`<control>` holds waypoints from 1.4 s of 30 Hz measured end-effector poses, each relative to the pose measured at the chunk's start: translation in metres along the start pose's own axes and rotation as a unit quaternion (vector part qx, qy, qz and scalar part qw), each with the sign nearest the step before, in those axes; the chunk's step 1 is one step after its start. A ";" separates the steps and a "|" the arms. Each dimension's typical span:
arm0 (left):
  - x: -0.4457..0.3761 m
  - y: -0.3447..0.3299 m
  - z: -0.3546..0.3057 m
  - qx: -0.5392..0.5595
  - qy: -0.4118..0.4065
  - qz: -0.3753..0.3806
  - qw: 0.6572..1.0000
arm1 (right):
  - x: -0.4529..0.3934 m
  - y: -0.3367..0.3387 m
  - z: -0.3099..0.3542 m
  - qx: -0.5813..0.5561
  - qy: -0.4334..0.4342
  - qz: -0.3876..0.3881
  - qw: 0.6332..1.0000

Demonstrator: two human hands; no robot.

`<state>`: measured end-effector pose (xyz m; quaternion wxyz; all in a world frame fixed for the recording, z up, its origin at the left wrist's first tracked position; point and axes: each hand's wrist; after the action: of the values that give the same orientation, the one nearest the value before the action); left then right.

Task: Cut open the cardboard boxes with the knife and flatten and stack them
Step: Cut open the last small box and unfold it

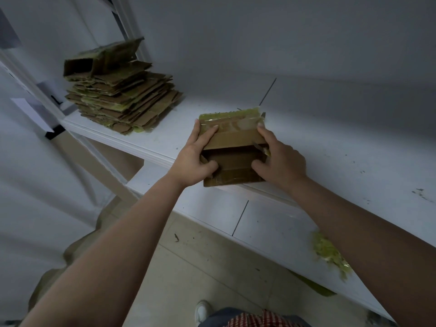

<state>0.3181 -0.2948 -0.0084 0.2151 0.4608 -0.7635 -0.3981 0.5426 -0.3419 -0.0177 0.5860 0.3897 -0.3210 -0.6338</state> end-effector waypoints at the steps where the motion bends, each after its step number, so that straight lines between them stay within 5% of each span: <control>1: 0.003 0.005 0.002 -0.009 -0.002 0.021 1.000 | 0.001 0.000 -0.001 0.007 0.006 -0.002 1.000; 4: 0.009 0.017 0.004 -0.044 -0.022 0.064 0.997 | 0.007 -0.002 -0.006 0.004 0.037 -0.032 0.999; 8: 0.019 0.024 0.010 -0.038 -0.044 0.027 0.998 | 0.013 -0.005 -0.017 -0.039 0.022 -0.065 0.997; 17: 0.039 0.029 0.032 -0.044 -0.033 0.024 0.998 | 0.027 -0.005 -0.027 -0.090 0.058 -0.020 0.994; 25: 0.040 0.034 0.017 0.009 0.010 -0.049 0.999 | 0.024 0.015 -0.029 -0.224 -0.075 -0.191 0.953; 31: 0.005 0.037 -0.010 0.011 0.066 -0.121 0.990 | -0.006 0.026 -0.014 -0.256 -0.110 -0.159 0.947; 36: -0.016 0.028 -0.034 0.010 0.059 -0.054 0.997 | -0.024 0.035 -0.003 -0.323 -0.141 -0.131 0.927; 42: -0.013 0.033 -0.018 0.043 0.059 0.035 0.997 | -0.027 0.028 0.002 -0.298 -0.082 0.009 0.951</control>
<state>0.3190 -0.2826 0.0297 0.2541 0.4653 -0.7814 -0.3292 0.5553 -0.3187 0.0107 0.6531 0.1408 -0.1680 -0.7248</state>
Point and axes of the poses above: each hand's wrist, its own x-axis away from the middle knuckle, its own y-axis out of the back of the hand, z = x × y, and after that the axes turned 6 degrees about z, right-handed
